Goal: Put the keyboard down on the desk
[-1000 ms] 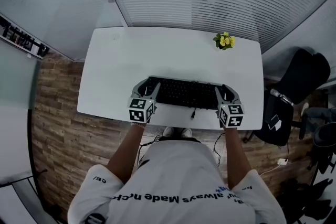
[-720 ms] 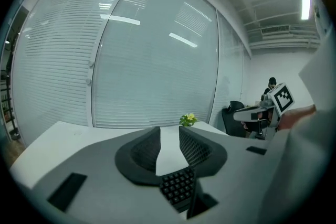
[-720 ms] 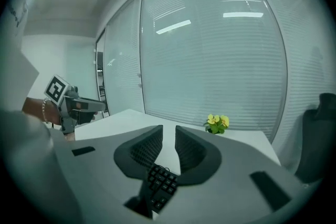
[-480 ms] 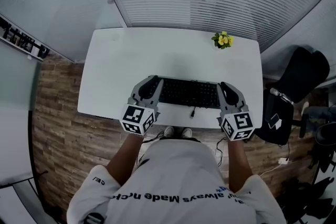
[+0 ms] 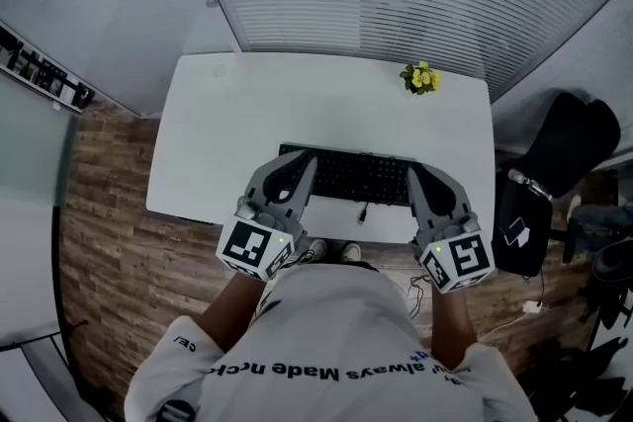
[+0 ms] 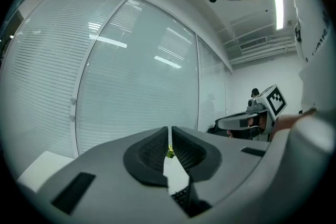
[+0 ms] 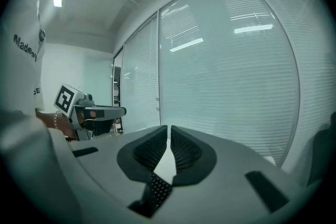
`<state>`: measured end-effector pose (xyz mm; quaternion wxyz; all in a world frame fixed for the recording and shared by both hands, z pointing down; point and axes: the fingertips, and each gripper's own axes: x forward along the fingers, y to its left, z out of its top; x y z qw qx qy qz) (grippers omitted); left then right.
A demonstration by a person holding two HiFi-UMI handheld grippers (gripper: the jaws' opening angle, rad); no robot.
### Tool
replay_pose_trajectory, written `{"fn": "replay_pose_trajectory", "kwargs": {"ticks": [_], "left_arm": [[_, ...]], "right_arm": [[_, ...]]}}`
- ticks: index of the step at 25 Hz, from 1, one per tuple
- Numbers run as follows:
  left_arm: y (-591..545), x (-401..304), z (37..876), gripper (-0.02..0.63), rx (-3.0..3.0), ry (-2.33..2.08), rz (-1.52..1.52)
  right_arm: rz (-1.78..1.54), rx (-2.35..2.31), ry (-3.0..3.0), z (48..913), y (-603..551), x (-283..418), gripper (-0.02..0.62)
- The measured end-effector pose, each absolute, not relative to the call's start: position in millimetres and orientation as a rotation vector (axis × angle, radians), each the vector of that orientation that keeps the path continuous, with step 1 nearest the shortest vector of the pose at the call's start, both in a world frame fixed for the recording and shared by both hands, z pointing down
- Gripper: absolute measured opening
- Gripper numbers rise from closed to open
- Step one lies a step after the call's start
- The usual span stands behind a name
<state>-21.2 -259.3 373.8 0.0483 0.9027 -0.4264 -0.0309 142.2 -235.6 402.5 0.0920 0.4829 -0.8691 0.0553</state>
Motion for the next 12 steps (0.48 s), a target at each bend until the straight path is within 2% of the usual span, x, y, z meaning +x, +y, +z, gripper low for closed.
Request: {"fn": "replay_pose_trajectory", "kwargs": {"ticks": [12], "left_arm": [[-235,-21,326,0.032,2.805,-1.286,-0.195]], "right_arm": [[0.095,1.398,-2.636,355,-214,130,0.009]]}}
